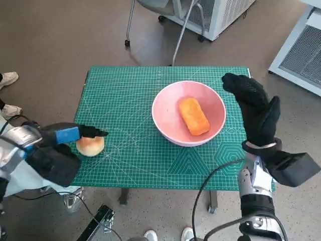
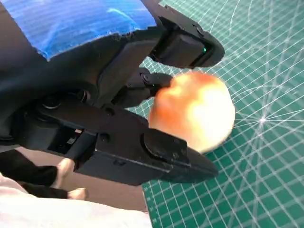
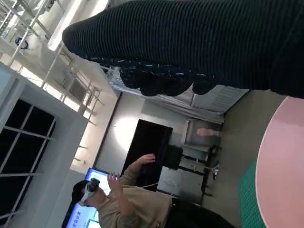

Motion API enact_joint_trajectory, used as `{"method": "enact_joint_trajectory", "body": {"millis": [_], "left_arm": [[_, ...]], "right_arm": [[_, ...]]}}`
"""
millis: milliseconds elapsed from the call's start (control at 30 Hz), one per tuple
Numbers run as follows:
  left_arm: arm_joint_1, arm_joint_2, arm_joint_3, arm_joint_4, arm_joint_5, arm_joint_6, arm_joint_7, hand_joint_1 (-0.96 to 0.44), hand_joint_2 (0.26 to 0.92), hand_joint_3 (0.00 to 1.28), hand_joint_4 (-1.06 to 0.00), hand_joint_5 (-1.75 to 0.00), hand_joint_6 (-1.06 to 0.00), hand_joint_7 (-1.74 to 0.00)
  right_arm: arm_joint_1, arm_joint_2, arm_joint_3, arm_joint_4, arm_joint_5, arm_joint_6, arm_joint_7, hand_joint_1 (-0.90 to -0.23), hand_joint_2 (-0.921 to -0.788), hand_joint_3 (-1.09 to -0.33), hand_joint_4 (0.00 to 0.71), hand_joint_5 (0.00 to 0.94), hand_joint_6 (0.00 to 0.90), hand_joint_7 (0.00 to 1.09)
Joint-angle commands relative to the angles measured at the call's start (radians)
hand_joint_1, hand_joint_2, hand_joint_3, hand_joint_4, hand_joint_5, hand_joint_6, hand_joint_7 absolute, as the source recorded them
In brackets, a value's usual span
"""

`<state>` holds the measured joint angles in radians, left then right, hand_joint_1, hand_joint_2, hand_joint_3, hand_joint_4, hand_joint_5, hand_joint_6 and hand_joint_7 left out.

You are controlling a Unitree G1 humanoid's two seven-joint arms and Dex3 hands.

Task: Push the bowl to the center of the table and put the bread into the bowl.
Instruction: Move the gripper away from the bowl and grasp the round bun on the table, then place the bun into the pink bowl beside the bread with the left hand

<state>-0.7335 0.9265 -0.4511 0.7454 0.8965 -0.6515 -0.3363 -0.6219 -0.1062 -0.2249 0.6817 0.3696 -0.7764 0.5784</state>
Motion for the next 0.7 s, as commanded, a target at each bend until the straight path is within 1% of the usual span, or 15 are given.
{"method": "enact_joint_trajectory", "body": {"millis": [33,67,133,167,200,233,267,300,333,367,400,500,533,700], "left_arm": [[0.000,-0.036,-0.064,0.046,0.066,0.028,0.037,0.00,0.810,0.01,-0.35,-0.02,-0.48,-0.03],[-0.003,-0.040,-0.073,0.055,0.073,0.030,0.050,0.00,0.829,0.02,-0.41,-0.03,-0.53,-0.04],[-0.010,-0.047,-0.090,0.075,0.087,0.024,0.079,0.00,0.854,0.02,-0.48,-0.03,-0.60,-0.06],[-0.018,-0.049,-0.102,0.087,0.098,0.013,0.105,0.00,0.873,0.03,-0.53,-0.04,-0.65,-0.07],[-0.025,-0.050,-0.111,0.096,0.106,0.006,0.124,-0.07,0.883,0.05,-0.58,-0.06,-0.63,-0.32],[-0.034,-0.048,-0.120,0.104,0.116,-0.009,0.154,-0.17,0.896,0.11,-0.66,-0.07,-0.59,-0.70],[-0.041,-0.047,-0.128,0.111,0.123,-0.019,0.176,-0.11,0.905,0.13,-0.60,-0.49,-0.61,-0.91],[-0.049,-0.044,-0.134,0.118,0.129,-0.034,0.203,-0.07,0.911,0.14,-0.55,-0.76,-0.61,-1.06],[-0.056,-0.043,-0.140,0.123,0.132,-0.044,0.223,-0.04,0.914,0.14,-0.54,-0.92,-0.63,-1.13],[-0.066,-0.041,-0.138,0.131,0.128,-0.058,0.242,-0.03,0.916,0.14,-0.54,-0.97,-0.64,-1.15],[-0.074,-0.040,-0.138,0.136,0.125,-0.068,0.256,-0.02,0.918,0.12,-0.55,-1.05,-0.66,-1.16],[-0.102,-0.033,-0.120,0.147,0.098,-0.096,0.283,-0.01,0.919,0.09,-0.56,-1.15,-0.71,-1.16],[-0.109,-0.032,-0.114,0.148,0.089,-0.102,0.287,0.00,0.920,0.09,-0.56,-1.18,-0.72,-1.13],[-0.172,-0.019,-0.054,0.137,0.030,-0.128,0.312,0.00,0.920,0.07,-0.57,-1.25,-0.75,-1.06]], "right_arm": [[0.028,-0.004,-0.010,0.010,0.008,0.013,-0.001,-0.662,-0.921,-0.734,0.382,0.004,0.074,0.69],[0.028,-0.004,-0.011,0.012,0.008,0.012,-0.001,-0.662,-0.921,-0.732,0.383,0.004,0.079,0.69],[0.030,-0.004,-0.013,0.012,0.007,0.011,-0.002,-0.663,-0.921,-0.730,0.383,0.003,0.084,0.68],[0.032,-0.003,-0.014,0.011,0.005,0.010,-0.003,-0.663,-0.921,-0.729,0.383,0.003,0.086,0.68],[0.032,-0.003,-0.014,0.011,0.004,0.009,-0.005,-0.663,-0.921,-0.729,0.383,0.003,0.087,0.68],[0.031,-0.003,-0.015,0.014,0.003,0.008,-0.005,-0.662,-0.921,-0.729,0.383,0.003,0.089,0.68],[0.031,-0.004,-0.016,0.016,0.004,0.008,-0.005,-0.661,-0.921,-0.729,0.383,0.003,0.090,0.67],[0.030,-0.004,-0.017,0.019,0.004,0.007,-0.005,-0.660,-0.921,-0.729,0.382,0.003,0.091,0.67],[0.030,-0.004,-0.018,0.019,0.004,0.006,-0.005,-0.659,-0.921,-0.729,0.382,0.003,0.092,0.67],[0.031,-0.003,-0.017,0.016,0.003,0.007,-0.007,-0.659,-0.921,-0.729,0.382,0.003,0.093,0.67],[0.032,-0.003,-0.017,0.013,0.002,0.008,-0.008,-0.658,-0.921,-0.728,0.383,0.003,0.094,0.67],[0.037,0.000,-0.012,-0.001,-0.002,0.011,-0.013,-0.657,-0.921,-0.729,0.383,0.003,0.096,0.67],[0.039,0.000,-0.011,-0.005,-0.003,0.013,-0.014,-0.656,-0.921,-0.730,0.383,0.003,0.096,0.67],[0.039,0.001,-0.005,-0.004,-0.006,0.014,-0.013,-0.656,-0.921,-0.732,0.382,0.002,0.095,0.67]]}}
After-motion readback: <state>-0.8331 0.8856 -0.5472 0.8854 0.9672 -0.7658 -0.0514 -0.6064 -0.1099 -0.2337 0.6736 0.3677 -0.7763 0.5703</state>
